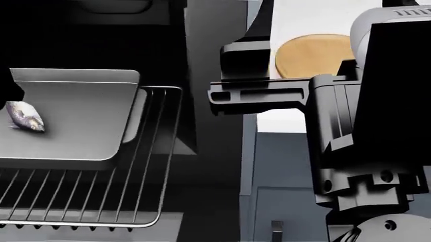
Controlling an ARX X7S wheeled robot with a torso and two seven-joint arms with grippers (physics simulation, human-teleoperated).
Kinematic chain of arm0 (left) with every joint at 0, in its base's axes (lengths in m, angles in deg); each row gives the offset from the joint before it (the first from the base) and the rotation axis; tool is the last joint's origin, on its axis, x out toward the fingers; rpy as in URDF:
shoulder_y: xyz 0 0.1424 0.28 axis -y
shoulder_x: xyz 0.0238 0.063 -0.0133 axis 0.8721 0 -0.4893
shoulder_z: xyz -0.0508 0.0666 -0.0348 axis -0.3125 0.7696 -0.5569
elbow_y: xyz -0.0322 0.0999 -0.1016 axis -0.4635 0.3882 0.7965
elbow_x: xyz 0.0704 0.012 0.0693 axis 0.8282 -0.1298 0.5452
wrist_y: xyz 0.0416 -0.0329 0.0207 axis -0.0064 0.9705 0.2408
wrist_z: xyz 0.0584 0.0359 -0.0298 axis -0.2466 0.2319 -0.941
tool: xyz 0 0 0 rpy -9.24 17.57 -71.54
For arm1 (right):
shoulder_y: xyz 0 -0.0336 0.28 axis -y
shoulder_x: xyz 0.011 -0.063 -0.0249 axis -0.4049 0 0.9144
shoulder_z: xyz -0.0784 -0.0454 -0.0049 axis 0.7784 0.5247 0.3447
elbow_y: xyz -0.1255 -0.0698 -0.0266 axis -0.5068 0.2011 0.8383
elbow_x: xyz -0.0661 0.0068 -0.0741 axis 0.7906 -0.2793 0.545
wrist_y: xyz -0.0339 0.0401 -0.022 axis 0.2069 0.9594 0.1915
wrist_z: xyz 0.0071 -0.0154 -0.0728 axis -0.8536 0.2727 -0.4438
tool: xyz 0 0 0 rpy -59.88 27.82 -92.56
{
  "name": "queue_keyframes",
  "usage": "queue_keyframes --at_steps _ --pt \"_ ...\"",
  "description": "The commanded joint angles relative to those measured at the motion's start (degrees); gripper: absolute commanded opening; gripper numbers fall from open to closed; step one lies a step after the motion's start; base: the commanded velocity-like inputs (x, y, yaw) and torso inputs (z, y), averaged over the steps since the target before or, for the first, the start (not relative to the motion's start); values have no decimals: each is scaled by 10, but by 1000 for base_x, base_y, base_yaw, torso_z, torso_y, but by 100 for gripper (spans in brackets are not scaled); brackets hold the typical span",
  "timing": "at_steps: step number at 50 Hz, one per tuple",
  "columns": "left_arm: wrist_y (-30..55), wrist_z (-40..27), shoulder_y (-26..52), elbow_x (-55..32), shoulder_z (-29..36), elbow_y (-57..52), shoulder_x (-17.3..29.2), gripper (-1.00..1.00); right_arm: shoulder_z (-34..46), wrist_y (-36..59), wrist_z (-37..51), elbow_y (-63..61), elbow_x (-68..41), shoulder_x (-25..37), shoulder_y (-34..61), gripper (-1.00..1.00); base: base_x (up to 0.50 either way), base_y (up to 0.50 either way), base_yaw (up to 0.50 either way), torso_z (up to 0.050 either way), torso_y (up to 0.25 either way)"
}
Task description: Pick the fish from the oven and place it on the plate on the counter.
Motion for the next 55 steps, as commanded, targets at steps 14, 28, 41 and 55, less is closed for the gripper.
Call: queue_keyframes --at_steps 14,28,41,55 --pt "-19 2 -10 9 12 -3 11 100 18 -28 9 6 -7 14 -6 100 -1 500 0 0 0" --pt "-28 -8 -10 0 18 -3 18 100 32 -24 24 14 -20 22 3 100 -1 500 0 0 0" --pt "-37 4 -12 12 24 -3 23 100 52 -46 12 6 -4 23 8 100 0 115 225 0 0" --pt "-46 -1 -14 12 30 -5 26 100 55 -47 21 13 -25 31 6 100 0 0 420 0 0"
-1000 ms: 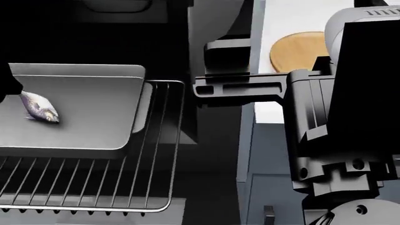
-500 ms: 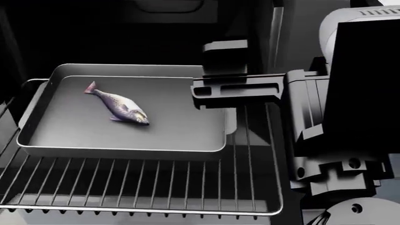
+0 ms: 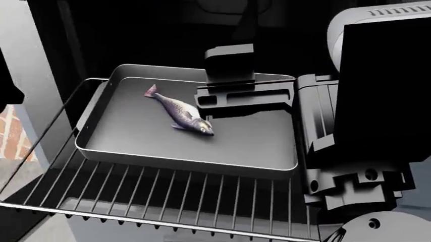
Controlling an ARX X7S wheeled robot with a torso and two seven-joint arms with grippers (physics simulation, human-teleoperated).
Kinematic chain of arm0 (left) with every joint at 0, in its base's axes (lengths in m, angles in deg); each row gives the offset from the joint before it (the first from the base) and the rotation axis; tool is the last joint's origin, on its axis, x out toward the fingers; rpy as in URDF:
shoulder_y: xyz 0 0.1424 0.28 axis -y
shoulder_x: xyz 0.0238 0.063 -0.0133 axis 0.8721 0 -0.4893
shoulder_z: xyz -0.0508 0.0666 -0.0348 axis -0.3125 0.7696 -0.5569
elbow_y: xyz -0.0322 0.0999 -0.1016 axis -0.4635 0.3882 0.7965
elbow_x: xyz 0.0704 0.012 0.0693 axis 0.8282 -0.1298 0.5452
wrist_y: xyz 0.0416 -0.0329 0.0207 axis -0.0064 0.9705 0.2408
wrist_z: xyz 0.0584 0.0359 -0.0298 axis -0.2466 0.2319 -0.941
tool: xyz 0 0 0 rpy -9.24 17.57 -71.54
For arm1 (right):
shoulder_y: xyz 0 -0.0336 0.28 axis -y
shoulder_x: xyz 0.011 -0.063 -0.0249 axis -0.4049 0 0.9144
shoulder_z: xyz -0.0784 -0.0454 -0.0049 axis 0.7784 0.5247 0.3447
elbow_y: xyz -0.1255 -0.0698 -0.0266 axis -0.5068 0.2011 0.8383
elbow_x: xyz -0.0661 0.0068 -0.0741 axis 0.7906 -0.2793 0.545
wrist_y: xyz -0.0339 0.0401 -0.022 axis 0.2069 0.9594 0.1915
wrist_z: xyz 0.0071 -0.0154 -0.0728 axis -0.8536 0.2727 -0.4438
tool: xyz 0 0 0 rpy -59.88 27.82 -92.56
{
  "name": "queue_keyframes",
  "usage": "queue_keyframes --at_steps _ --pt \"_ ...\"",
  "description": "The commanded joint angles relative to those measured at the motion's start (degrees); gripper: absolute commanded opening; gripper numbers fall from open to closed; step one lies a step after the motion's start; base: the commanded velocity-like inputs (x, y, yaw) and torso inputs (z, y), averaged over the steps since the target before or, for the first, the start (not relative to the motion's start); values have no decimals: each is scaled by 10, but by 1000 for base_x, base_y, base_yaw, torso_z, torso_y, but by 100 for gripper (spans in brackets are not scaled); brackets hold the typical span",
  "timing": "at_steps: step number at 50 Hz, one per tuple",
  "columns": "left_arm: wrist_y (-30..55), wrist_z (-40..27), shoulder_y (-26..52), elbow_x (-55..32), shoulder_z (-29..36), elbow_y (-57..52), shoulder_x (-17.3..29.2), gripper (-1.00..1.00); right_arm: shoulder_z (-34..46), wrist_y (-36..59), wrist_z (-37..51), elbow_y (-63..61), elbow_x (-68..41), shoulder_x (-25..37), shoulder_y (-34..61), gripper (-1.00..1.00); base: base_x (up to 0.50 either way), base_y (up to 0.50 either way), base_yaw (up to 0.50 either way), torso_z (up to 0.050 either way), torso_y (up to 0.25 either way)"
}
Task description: Pick the fish from the oven and place it on the plate on the counter.
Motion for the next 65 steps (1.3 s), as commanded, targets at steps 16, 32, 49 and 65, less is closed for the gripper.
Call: queue_keyframes --at_steps 16,32,49,65 --pt "-16 -11 0 -8 11 -2 9 100 12 -11 19 0 -16 10 4 100 0 0 232 0 0" --pt "-24 -15 4 -14 17 0 15 100 13 -31 14 -2 -17 14 3 100 192 -11 0 0 0" --pt "-33 -19 1 -13 24 -2 18 100 15 -40 21 2 -19 22 -3 100 0 0 0 0 0" --pt "-41 -20 0 -12 29 -3 23 100 32 -35 29 4 -27 28 4 100 1 0 312 0 0"
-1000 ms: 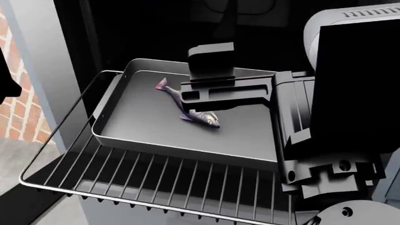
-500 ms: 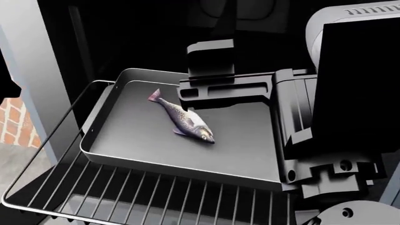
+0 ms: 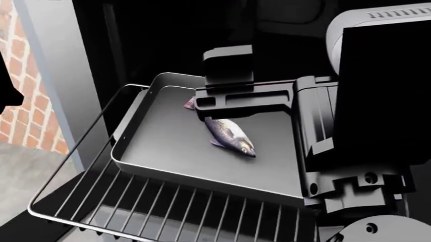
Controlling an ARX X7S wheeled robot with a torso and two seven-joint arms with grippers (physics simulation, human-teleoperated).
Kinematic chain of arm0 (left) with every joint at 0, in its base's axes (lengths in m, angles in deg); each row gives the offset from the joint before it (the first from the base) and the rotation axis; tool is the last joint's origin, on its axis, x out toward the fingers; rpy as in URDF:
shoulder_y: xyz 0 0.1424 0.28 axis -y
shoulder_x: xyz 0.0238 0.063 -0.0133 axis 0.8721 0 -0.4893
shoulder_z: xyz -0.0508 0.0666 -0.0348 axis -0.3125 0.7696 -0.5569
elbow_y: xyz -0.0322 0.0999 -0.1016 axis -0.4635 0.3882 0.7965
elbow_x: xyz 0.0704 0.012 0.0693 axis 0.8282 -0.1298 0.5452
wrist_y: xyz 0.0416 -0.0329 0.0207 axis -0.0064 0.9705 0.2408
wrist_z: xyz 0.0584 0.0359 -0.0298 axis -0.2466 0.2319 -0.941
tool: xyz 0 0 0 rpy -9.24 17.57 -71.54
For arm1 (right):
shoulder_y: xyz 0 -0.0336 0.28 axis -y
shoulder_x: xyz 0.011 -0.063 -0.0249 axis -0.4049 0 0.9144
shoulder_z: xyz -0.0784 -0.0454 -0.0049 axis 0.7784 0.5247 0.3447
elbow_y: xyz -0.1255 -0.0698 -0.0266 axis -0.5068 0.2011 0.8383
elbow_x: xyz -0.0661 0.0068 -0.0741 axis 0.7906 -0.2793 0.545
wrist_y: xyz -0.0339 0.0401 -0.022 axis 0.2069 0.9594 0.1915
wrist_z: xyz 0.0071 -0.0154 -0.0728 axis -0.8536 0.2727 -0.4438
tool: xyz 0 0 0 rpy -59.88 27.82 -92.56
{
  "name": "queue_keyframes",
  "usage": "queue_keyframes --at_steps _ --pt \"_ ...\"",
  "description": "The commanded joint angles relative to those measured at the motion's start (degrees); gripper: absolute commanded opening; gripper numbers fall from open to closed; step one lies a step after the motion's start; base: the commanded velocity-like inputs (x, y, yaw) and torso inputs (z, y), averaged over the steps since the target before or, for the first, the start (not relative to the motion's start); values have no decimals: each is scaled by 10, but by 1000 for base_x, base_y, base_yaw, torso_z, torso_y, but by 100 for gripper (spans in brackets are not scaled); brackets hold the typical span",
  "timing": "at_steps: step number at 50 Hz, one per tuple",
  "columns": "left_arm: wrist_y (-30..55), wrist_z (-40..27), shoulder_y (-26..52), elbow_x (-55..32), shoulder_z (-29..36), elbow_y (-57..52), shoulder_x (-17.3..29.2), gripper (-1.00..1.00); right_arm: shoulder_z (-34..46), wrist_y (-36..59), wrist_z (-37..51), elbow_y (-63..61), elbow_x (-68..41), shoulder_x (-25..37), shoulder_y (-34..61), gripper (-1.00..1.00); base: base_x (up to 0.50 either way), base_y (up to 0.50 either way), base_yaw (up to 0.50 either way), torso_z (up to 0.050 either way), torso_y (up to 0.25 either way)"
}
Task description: Pick the fish from the oven and place it on the plate on the counter.
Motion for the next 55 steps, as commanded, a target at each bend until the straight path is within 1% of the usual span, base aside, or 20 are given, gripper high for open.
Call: queue_keyframes --at_steps 1,10,20,36,49,54,55 --pt "-5 -1 0 0 5 -1 3 100 5 -2 6 1 -10 4 2 100 30 7 500 0 0" --pt "-9 -4 4 -4 8 1 6 100 9 0 14 6 -18 7 9 100 0 0 0 0 0" --pt "-15 -6 0 -3 10 -1 7 100 7 -16 10 2 -17 6 3 100 456 -236 0 0 0" --pt "-21 -17 5 -13 16 -3 14 100 11 -26 10 -1 -19 10 0 100 0 0 0 0 0" --pt "-25 -11 7 -2 23 -4 15 100 20 -29 11 5 -24 12 0 100 0 0 0 0 0" --pt "-29 -4 9 4 25 -3 12 100 21 -32 9 5 -23 15 -2 100 0 0 0 0 0" --pt "-15 14 22 26 40 -18 19 100 23 -32 7 5 -22 15 -2 100 0 0 0 0 0"
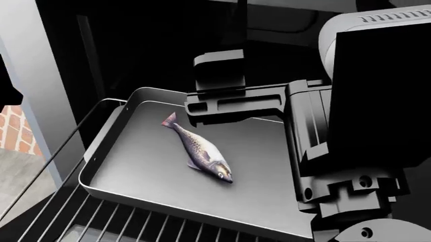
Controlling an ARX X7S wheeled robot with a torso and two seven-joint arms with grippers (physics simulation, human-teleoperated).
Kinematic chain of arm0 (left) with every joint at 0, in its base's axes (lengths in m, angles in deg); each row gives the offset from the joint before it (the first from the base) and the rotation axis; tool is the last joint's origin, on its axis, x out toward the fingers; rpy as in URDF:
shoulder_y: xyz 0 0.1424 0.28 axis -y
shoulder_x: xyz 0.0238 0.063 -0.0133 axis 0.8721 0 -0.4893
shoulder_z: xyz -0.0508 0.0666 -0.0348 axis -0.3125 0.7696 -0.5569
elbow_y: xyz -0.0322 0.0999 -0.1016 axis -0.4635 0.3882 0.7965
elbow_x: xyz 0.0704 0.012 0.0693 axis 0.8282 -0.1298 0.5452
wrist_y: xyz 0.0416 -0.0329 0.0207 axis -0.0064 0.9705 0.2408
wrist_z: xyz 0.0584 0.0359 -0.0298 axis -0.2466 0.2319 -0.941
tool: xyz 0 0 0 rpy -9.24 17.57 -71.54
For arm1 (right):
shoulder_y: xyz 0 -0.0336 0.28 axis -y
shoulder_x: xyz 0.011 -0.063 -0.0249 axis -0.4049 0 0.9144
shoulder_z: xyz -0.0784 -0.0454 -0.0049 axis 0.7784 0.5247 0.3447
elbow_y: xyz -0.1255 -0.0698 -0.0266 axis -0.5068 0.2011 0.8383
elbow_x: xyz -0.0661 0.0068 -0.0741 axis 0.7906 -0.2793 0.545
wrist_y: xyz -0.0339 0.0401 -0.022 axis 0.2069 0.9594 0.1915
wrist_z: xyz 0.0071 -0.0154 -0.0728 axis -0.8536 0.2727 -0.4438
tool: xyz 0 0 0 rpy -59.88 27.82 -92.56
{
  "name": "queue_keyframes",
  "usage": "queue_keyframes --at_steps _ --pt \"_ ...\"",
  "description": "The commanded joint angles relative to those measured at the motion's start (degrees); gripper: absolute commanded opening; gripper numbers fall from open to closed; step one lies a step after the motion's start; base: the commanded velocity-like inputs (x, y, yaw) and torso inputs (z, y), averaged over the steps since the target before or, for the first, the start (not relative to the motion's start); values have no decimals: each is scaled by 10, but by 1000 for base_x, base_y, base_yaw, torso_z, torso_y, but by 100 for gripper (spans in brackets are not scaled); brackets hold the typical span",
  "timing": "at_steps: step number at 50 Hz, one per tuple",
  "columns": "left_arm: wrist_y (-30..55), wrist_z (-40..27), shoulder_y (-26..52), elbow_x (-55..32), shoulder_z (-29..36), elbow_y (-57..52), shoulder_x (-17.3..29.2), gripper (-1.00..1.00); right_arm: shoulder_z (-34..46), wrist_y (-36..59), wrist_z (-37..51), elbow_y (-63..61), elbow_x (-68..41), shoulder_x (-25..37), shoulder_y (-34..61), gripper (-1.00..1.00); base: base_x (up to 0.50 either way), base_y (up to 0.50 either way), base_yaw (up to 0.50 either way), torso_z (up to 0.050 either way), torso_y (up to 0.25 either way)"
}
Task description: Pick the fish from the oven and place it on the plate on the counter.
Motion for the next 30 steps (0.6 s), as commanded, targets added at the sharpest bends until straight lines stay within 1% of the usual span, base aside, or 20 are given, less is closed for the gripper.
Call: queue_keyframes --at_steps 1,4,19,20,26,30 --pt "17 28 21 36 28 -20 9 100 7 -5 -4 2 0 3 -3 100 0 0 0 0 0" --pt "6 18 10 18 22 -15 5 100 14 -2 -5 9 -8 1 -10 100 0 0 0 13 -237" --pt "-1 7 16 14 24 -18 10 100 15 -6 4 10 -21 6 -9 100 0 0 0 14 -250" --pt "-14 5 11 2 13 -14 7 100 16 -6 4 10 -22 6 -10 100 0 0 0 0 0" --pt "-14 5 5 8 15 -15 10 100 19 -10 -2 15 -16 9 -12 100 0 0 0 0 0" --pt "-16 2 3 4 15 -16 12 100 15 -3 3 55 -68 10 -5 100 0 0 0 0 0"
